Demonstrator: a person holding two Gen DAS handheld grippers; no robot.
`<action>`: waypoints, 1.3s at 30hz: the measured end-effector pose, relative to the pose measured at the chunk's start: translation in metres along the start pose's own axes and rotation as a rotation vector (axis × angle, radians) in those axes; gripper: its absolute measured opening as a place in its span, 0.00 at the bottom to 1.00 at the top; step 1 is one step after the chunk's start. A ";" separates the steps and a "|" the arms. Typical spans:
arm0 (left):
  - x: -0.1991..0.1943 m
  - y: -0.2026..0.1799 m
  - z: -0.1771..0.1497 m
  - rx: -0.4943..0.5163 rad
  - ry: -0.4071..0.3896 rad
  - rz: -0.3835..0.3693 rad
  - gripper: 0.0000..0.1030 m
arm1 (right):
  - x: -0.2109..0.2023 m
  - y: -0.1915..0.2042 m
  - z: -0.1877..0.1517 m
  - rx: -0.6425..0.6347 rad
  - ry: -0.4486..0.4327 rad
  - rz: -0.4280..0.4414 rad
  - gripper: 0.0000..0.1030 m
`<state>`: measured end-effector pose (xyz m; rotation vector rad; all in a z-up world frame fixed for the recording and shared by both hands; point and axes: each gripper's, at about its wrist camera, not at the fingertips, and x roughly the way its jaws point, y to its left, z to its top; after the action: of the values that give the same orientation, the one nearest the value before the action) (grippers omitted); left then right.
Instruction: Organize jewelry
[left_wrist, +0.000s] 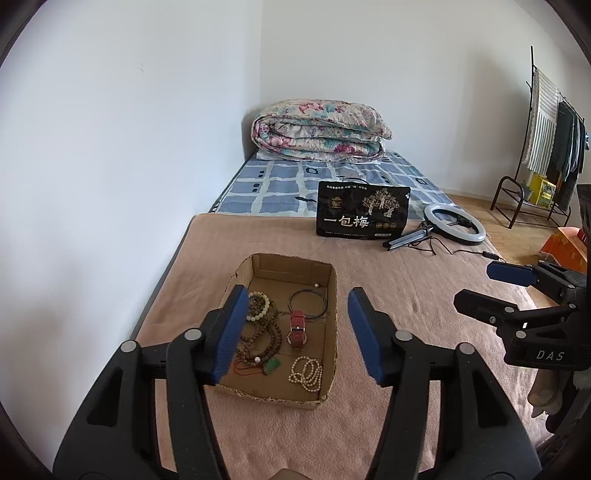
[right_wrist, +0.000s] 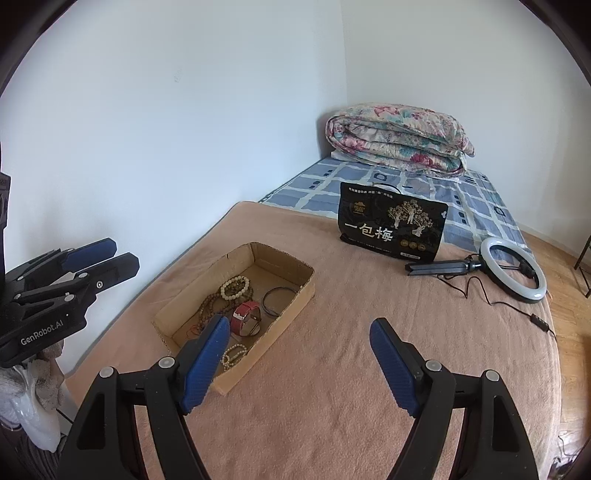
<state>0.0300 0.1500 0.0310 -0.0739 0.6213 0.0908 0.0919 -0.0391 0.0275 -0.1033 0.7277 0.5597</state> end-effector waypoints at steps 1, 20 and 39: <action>-0.002 -0.002 -0.002 -0.005 0.005 -0.003 0.63 | -0.003 -0.003 -0.003 0.008 -0.003 -0.001 0.78; -0.030 -0.028 -0.044 0.055 -0.030 0.058 0.93 | -0.018 -0.024 -0.036 0.006 -0.086 -0.066 1.00; -0.025 -0.032 -0.050 0.053 -0.037 0.088 1.00 | -0.015 -0.041 -0.046 0.073 -0.100 -0.124 1.00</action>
<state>-0.0161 0.1123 0.0064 0.0065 0.5895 0.1598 0.0767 -0.0933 -0.0011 -0.0517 0.6386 0.4166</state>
